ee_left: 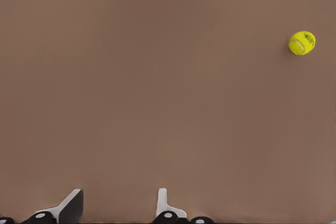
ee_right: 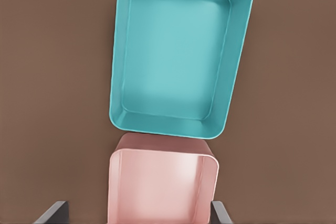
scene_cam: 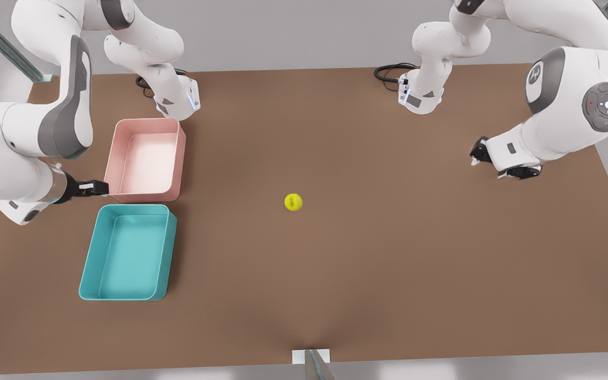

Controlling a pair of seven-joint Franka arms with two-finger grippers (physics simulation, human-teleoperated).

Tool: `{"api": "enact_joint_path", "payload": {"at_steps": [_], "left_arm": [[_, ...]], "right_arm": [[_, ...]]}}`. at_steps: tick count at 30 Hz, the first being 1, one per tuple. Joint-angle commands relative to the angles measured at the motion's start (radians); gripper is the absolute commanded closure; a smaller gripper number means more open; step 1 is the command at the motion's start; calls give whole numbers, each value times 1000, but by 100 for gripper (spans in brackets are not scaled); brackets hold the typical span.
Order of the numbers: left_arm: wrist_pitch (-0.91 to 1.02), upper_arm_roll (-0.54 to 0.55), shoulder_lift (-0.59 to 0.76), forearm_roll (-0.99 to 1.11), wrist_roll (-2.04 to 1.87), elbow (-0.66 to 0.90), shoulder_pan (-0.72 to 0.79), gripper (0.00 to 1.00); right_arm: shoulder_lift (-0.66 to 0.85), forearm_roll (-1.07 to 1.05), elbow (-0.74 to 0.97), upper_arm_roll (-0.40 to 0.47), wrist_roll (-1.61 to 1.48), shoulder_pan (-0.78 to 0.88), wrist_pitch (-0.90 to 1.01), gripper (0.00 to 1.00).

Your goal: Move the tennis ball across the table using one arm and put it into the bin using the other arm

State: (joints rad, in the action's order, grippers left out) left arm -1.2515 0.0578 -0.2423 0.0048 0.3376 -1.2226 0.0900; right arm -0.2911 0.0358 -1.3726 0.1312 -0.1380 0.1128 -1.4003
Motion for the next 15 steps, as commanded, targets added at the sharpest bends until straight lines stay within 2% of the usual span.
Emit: {"api": "enact_joint_path", "payload": {"at_steps": [1, 2, 4, 6, 10, 12, 15], "left_arm": [[75, 4, 1, 7, -674, -2, 2, 0], [75, 23, 2, 9, -675, -2, 10, 0], [83, 27, 2, 9, -675, -2, 5, 0], [86, 27, 2, 11, -678, -2, 5, 0], [84, 30, 2, 9, -680, -11, 5, 0], [84, 30, 2, 9, -680, -12, 5, 0], [84, 31, 2, 9, -680, -20, 7, 0]], "right_arm": [[-82, -43, 53, -1, 116, 91, -49, 0], [-137, -120, 85, -2, 251, 143, -91, 0], [-305, -132, 207, -5, 376, 264, -222, 0], [-391, -132, 204, -5, 644, 380, -426, 0], [-557, -132, 204, -7, 1020, 481, -781, 0], [-606, -129, 204, -5, 1087, 528, -871, 0], [-606, -132, 208, -5, 1158, 574, -878, 0]]}}
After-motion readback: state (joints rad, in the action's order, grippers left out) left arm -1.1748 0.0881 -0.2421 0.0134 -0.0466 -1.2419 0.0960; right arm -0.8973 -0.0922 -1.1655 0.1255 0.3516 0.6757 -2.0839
